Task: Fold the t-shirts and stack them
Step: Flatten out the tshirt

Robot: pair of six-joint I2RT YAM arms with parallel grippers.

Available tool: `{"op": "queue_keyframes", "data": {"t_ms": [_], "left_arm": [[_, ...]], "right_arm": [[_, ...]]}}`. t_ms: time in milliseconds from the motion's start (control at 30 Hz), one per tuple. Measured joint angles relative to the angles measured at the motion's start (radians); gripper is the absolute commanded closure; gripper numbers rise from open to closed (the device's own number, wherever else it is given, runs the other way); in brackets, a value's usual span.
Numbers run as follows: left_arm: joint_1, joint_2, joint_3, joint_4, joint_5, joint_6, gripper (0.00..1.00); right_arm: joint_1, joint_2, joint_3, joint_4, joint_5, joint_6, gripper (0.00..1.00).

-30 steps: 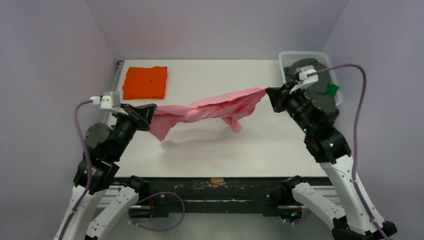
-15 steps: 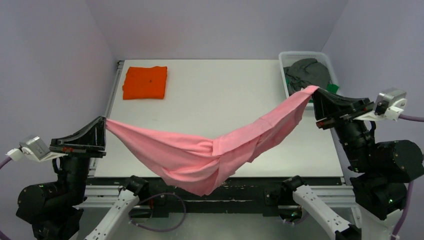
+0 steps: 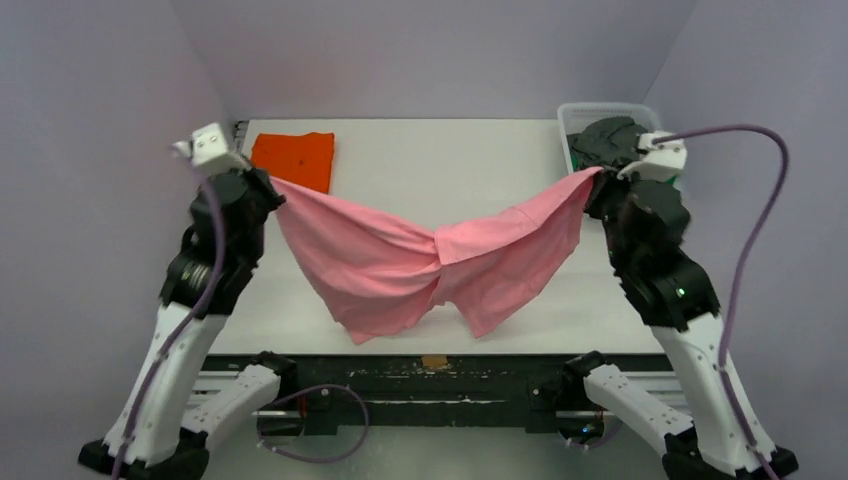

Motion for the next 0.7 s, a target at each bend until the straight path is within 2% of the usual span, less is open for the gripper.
{"op": "queue_keyframes", "data": {"t_ms": [67,133,267,333,533,700], "left_arm": [[0.067,0.168,-0.001,0.011,0.031,-0.008,1.00],[0.182,0.335,-0.006,0.018,0.109,-0.036,1.00],[0.390,0.567,-0.047,0.013,0.244,-0.091,1.00],[0.438,0.628,-0.053,0.012,0.301,-0.110,1.00],[0.451,0.726,-0.018,0.035,0.375,-0.140,1.00],[0.454,0.734,-0.005,0.059,0.401,-0.142,1.00]], "right_arm": [[-0.008,0.082,-0.064,0.005,0.095,0.019,1.00],[-0.091,0.190,-0.134,0.003,0.126,0.065,1.00],[-0.414,0.357,-0.311,0.051,-0.027,0.168,1.00],[-0.497,0.385,-0.396,0.066,-0.092,0.201,1.00],[-0.494,0.468,-0.408,0.144,-0.201,0.239,1.00],[-0.498,0.496,-0.397,0.199,-0.241,0.244,1.00]]}}
